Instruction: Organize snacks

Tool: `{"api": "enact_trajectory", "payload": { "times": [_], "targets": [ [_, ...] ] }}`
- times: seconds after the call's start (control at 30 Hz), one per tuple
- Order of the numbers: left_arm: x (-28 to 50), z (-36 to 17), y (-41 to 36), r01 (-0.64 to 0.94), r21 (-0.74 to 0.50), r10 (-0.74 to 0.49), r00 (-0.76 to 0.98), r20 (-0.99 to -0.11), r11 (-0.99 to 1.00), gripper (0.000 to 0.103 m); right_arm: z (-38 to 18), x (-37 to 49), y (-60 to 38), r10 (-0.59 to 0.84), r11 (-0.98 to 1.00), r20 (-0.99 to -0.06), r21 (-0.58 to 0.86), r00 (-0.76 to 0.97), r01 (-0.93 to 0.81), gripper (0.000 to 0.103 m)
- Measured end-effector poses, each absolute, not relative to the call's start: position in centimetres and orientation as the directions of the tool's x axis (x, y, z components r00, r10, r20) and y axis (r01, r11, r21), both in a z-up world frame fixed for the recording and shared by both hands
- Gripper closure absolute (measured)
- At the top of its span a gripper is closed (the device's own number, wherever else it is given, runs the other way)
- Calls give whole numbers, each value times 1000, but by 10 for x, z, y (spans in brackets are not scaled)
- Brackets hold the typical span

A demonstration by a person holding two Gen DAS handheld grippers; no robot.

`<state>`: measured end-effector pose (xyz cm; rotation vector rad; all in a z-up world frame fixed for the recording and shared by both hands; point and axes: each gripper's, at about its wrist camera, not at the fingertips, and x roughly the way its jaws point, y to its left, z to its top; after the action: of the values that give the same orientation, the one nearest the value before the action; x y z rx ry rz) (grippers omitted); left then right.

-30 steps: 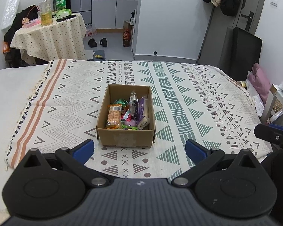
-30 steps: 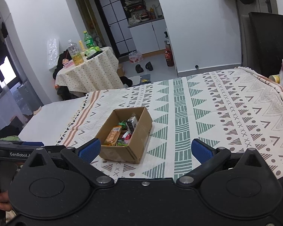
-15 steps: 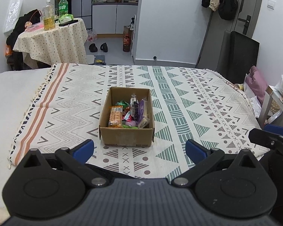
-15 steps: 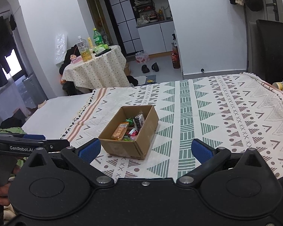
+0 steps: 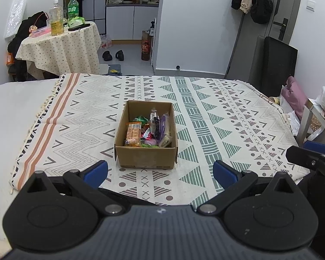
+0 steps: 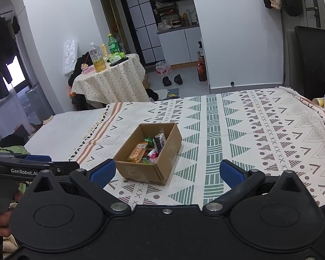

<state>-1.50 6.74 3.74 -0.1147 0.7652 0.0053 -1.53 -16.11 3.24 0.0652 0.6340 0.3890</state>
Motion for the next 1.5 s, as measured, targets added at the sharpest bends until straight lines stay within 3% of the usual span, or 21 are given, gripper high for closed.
{"api": "enact_trajectory", "payload": {
  "times": [1.5],
  "targets": [
    [-18, 38, 72, -57, -98, -27, 723, -691, 994, 0, 32, -14, -163, 368, 928, -566, 171, 738, -332, 0]
  ]
}}
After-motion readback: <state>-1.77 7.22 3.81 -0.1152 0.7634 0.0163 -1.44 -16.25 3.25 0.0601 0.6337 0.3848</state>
